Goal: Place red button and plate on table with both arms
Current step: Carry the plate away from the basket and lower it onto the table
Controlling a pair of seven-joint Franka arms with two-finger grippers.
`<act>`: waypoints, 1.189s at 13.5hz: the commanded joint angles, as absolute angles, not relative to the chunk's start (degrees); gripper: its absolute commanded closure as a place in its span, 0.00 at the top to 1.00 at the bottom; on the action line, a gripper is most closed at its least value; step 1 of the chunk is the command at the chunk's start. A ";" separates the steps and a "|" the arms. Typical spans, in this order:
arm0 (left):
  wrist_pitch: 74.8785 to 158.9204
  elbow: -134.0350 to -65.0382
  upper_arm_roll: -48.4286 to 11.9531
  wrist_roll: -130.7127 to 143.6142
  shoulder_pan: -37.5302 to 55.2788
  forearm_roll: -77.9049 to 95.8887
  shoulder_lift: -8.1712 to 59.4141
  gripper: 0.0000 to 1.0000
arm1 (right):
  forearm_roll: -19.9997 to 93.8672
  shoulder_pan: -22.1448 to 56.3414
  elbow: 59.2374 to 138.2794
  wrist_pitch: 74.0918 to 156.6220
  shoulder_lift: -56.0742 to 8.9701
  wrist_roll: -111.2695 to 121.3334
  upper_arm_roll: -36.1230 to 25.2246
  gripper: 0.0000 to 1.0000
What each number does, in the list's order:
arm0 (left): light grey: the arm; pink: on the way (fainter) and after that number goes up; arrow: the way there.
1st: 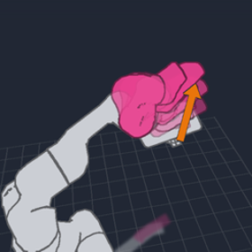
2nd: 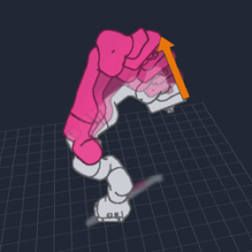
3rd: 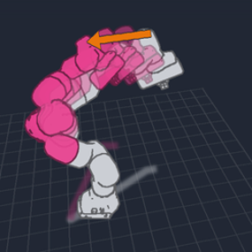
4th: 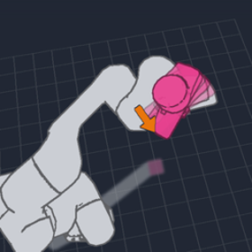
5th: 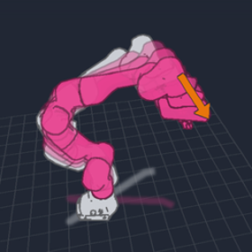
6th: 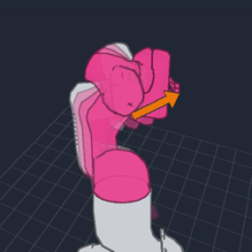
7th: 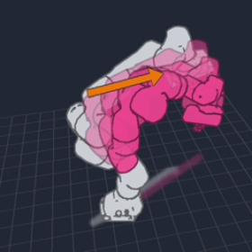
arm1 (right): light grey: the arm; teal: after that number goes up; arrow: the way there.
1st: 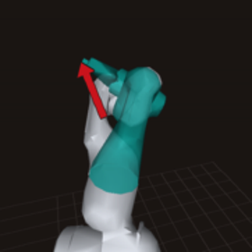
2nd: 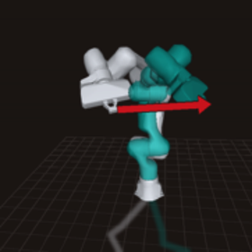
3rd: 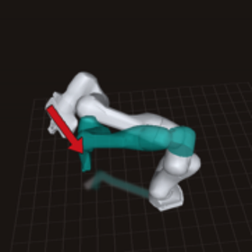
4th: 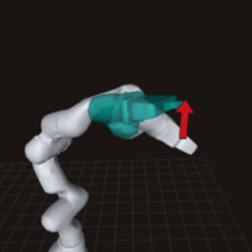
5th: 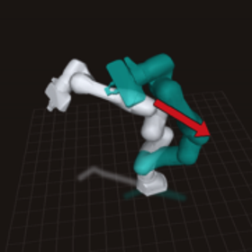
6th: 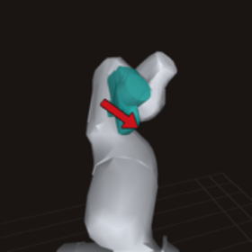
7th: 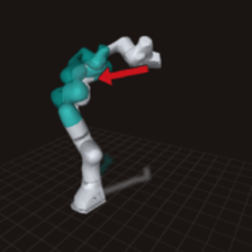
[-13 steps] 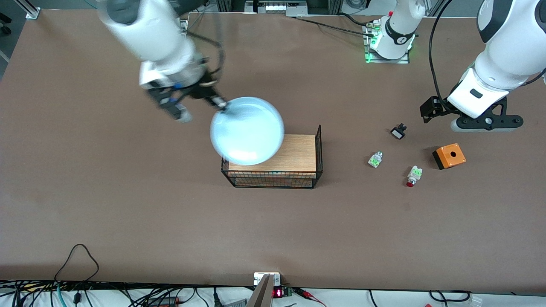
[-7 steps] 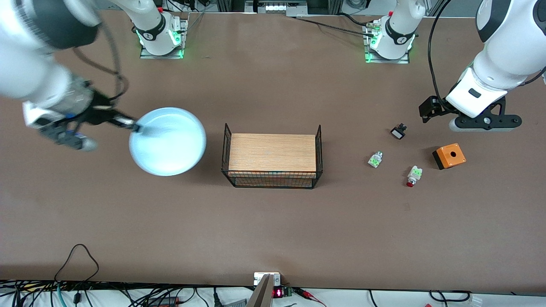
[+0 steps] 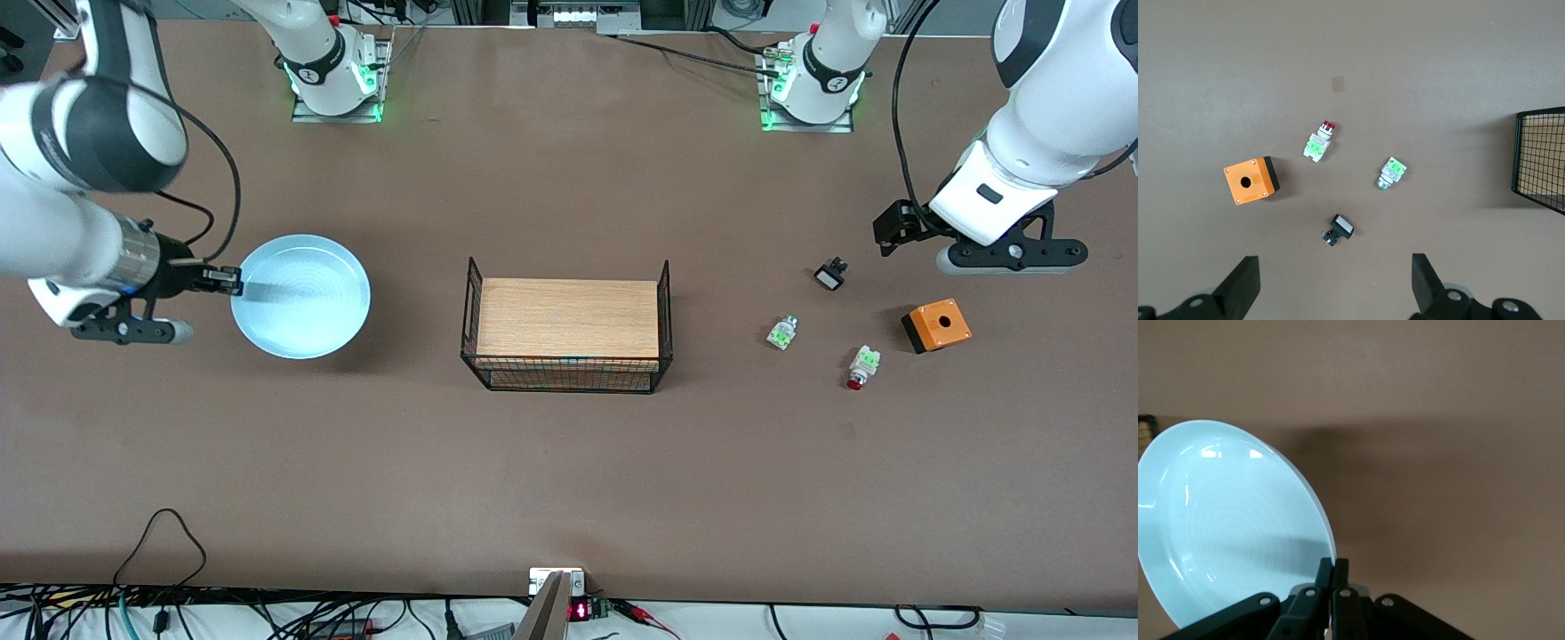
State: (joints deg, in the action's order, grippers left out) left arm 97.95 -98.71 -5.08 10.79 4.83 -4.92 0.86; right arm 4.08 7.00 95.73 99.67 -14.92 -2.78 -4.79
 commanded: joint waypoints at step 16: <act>97.21 -97.56 -4.48 6.59 4.39 -0.70 0.44 1.00 | 3.87 -0.45 119.02 128.18 -17.68 12.87 -3.34 1.00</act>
